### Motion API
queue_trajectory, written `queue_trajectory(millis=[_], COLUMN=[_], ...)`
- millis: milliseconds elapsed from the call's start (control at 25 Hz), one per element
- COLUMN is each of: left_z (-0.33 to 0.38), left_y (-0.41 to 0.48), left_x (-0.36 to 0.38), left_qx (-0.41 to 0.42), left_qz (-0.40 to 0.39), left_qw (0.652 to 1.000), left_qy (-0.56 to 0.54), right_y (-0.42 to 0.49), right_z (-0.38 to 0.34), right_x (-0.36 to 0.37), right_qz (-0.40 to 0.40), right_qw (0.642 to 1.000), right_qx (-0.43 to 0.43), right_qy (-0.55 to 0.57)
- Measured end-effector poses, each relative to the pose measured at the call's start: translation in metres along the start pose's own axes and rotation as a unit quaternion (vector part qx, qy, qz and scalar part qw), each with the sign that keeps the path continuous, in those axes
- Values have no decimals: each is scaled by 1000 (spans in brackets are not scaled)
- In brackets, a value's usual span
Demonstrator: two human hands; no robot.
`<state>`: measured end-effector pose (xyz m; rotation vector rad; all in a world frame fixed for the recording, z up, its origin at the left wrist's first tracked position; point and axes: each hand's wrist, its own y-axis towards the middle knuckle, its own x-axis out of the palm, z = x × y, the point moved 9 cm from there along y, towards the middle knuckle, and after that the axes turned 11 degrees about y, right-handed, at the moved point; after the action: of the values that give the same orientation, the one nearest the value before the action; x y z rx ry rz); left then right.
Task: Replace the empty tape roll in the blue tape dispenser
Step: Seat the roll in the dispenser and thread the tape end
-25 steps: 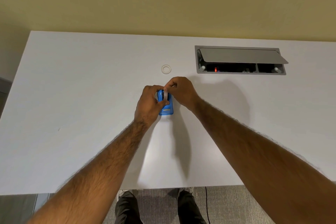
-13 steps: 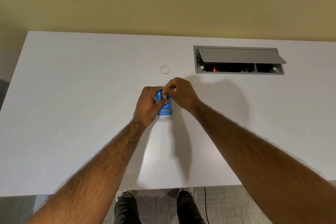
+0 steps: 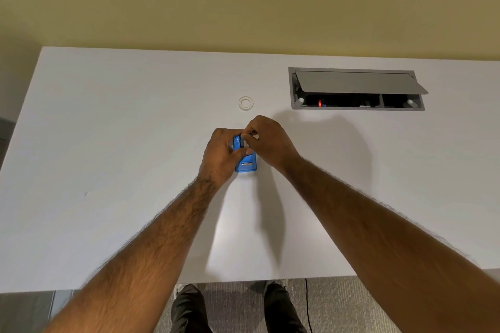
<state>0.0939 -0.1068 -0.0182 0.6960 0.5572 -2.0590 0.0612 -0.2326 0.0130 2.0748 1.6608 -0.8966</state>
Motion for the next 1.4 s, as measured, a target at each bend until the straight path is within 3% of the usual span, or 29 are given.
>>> queue_trajectory(millis=[1200, 1400], left_z=[-6, -9], left_y=[1, 1], left_x=[2, 4], left_qx=[-22, -36], left_qz=[-8, -11], left_qw=[1000, 999], left_qy=[-11, -17], right_y=[-4, -9], right_z=[3, 0], right_x=[-9, -4], right_qz=[3, -15], right_qw=[998, 999], right_qx=[34, 14], right_qy=[44, -28])
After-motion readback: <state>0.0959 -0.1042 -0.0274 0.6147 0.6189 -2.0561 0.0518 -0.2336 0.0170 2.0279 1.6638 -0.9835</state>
